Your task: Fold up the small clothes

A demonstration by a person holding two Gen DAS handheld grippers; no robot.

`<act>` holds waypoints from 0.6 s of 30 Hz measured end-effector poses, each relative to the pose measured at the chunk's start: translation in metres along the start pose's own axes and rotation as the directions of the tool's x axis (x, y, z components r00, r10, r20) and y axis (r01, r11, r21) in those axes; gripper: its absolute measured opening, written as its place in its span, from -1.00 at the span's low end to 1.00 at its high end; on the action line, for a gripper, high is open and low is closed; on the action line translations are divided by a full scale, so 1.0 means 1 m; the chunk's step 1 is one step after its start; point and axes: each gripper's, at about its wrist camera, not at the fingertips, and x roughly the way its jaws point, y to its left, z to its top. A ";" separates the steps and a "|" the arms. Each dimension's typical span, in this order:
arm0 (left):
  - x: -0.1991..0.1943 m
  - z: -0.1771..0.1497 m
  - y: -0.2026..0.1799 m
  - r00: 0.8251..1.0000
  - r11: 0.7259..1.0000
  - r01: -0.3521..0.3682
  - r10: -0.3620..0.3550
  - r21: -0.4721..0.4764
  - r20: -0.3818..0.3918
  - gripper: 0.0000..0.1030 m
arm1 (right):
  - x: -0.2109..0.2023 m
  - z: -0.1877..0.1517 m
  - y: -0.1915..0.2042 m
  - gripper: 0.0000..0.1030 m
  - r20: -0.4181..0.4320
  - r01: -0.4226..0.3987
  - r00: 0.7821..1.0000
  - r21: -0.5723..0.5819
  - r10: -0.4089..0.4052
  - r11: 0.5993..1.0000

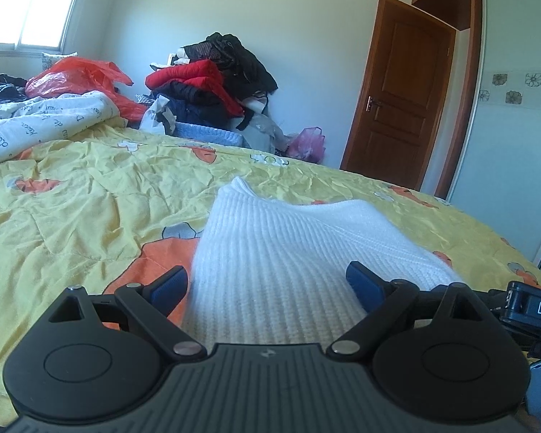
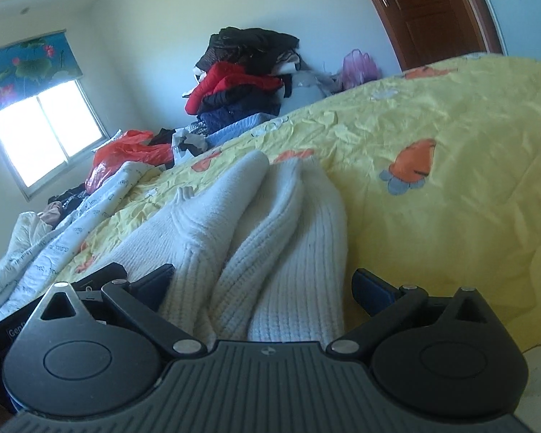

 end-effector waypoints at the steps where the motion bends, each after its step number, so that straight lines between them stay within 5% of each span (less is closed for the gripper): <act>1: 0.000 0.000 0.000 1.000 1.000 -0.001 0.001 0.000 0.001 0.84 | 0.000 0.000 0.001 0.98 0.002 0.003 1.000 -0.004 -0.003 1.000; 18: -0.002 -0.001 -0.001 1.000 1.000 -0.002 0.002 0.007 0.009 0.84 | -0.004 -0.006 0.022 0.98 0.056 0.105 0.994 -0.125 -0.099 0.987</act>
